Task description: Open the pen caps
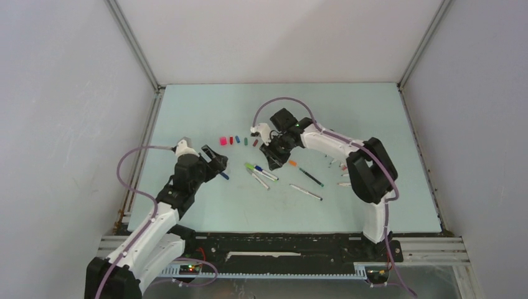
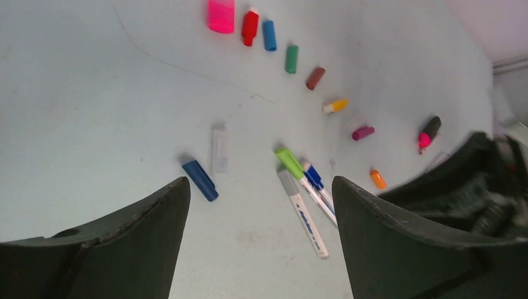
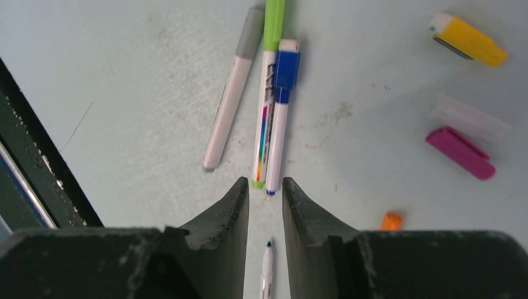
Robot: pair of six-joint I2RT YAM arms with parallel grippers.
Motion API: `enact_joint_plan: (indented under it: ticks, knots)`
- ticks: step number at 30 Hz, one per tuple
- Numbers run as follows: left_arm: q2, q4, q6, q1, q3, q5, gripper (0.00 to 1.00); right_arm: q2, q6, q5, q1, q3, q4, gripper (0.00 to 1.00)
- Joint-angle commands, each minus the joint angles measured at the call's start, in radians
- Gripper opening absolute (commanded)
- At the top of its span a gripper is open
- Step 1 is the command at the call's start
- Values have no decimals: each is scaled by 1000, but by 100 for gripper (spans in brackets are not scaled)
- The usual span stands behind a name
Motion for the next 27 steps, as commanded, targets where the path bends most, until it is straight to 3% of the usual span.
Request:
enact_joint_plan:
  ticks: [1, 23, 27]
  knots:
    - [-44, 105, 20, 6, -70, 75, 86, 90, 45, 31, 34, 110, -26, 28]
    - [-22, 163, -12, 7, -104, 106, 86, 214, 47, 111, 61, 171, -58, 30]
    - [-21, 173, -18, 7, -110, 116, 86, 231, 40, 187, 73, 174, -58, 29]
